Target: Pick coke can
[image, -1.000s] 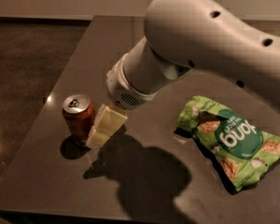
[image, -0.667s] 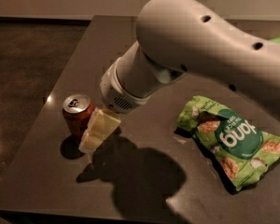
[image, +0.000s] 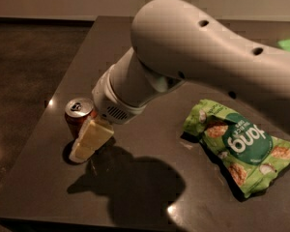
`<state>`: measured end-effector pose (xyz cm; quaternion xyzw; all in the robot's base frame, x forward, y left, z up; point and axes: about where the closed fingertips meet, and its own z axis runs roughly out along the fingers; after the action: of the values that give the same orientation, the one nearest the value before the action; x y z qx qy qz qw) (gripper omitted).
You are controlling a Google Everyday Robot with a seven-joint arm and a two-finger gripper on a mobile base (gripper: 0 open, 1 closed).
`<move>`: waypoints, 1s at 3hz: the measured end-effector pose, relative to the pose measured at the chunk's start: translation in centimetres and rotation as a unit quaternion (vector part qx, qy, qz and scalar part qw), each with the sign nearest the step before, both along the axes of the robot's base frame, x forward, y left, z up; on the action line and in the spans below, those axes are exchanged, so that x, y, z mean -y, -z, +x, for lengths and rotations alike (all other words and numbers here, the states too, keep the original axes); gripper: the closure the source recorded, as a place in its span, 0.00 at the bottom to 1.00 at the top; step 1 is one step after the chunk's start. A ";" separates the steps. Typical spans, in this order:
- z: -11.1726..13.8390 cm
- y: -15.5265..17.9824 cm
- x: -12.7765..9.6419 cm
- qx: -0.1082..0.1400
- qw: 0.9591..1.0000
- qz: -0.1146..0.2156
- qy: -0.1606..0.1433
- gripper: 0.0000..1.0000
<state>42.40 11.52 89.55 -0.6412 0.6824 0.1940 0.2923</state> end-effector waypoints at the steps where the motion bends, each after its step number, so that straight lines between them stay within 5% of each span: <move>1: -0.4 -0.5 -1.2 -0.006 1.000 0.008 -0.007 0.27; 3: -0.2 -1.4 -2.9 -0.011 1.000 0.019 -0.018 0.74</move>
Offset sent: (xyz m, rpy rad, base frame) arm -0.0018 0.0334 0.0130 0.0464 0.0351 0.0339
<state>42.19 14.38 90.91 -0.6458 0.6701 0.2187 0.2933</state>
